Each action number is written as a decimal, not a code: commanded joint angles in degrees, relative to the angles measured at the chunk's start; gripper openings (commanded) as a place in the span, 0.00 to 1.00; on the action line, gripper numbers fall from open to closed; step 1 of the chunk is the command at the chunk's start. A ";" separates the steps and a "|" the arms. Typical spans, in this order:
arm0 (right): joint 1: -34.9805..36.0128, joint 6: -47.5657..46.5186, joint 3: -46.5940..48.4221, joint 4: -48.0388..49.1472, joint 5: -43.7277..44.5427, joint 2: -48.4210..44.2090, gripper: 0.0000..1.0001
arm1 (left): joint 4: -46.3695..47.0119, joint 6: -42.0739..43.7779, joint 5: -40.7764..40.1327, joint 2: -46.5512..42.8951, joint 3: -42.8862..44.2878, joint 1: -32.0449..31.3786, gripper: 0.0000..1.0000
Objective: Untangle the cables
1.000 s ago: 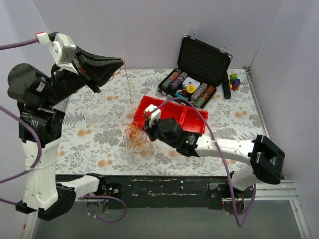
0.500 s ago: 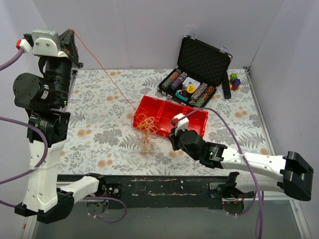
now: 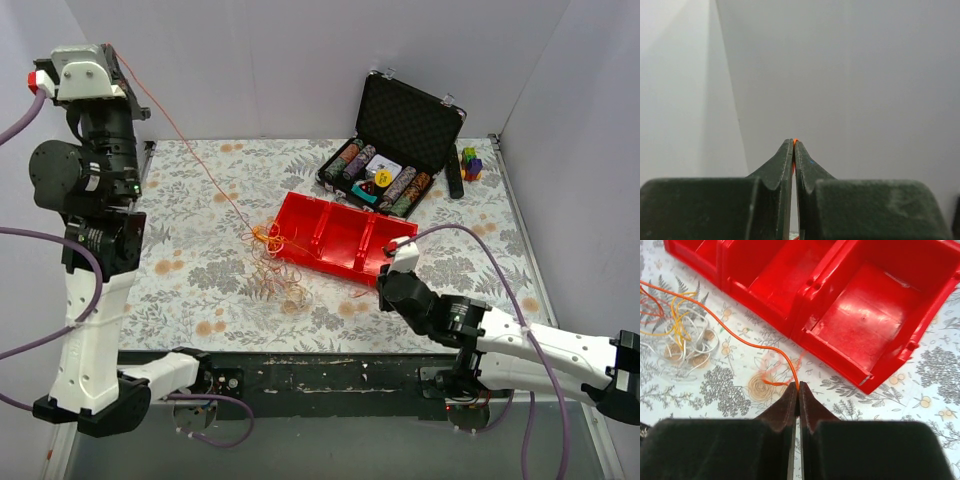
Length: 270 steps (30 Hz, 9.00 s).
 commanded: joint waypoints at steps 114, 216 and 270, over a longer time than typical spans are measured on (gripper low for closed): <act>-1.13 -17.80 23.10 42.87 -45.07 34.56 0.86 | 1.04 -25.50 37.55 -2.37 11.59 0.10 0.03; 0.19 -17.70 29.43 29.77 -38.05 17.69 0.93 | 12.47 -16.52 34.91 4.48 16.51 0.02 0.00; -21.78 -13.40 53.06 10.72 -37.87 58.02 0.65 | -0.52 -31.92 48.37 23.20 -25.07 -6.05 0.13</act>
